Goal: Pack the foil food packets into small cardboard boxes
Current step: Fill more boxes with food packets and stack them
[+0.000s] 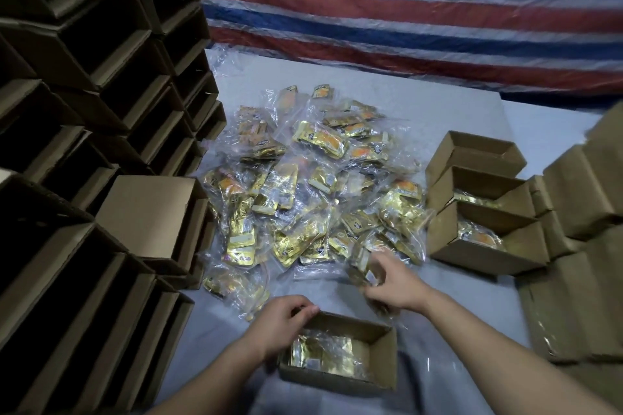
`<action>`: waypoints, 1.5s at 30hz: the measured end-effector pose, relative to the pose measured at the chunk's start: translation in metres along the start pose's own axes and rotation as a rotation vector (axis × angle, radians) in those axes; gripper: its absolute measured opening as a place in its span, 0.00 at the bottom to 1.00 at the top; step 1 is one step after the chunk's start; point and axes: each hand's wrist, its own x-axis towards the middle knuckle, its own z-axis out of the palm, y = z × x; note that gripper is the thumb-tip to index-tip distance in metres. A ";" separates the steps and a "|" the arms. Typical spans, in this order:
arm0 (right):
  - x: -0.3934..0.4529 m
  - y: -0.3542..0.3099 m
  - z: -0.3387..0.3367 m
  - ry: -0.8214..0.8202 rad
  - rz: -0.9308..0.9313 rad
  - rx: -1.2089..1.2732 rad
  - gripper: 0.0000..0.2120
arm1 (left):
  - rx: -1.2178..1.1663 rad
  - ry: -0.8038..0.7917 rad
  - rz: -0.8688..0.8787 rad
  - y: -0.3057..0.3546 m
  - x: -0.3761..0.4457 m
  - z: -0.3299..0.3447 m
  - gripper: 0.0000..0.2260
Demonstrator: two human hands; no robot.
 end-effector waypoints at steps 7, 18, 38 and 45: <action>-0.051 -0.047 -0.029 0.134 0.079 1.076 0.27 | 0.059 0.000 0.027 -0.001 0.000 0.001 0.10; -0.088 -0.062 0.015 0.171 0.087 1.037 0.22 | 0.113 -0.030 0.034 0.000 0.000 -0.001 0.09; -0.063 -0.065 0.073 -0.446 -0.038 -0.221 0.16 | 0.039 -0.044 0.066 -0.007 0.001 0.001 0.14; -0.040 -0.062 0.097 -0.505 0.082 -0.405 0.35 | 0.086 -0.015 0.066 -0.008 0.000 0.002 0.14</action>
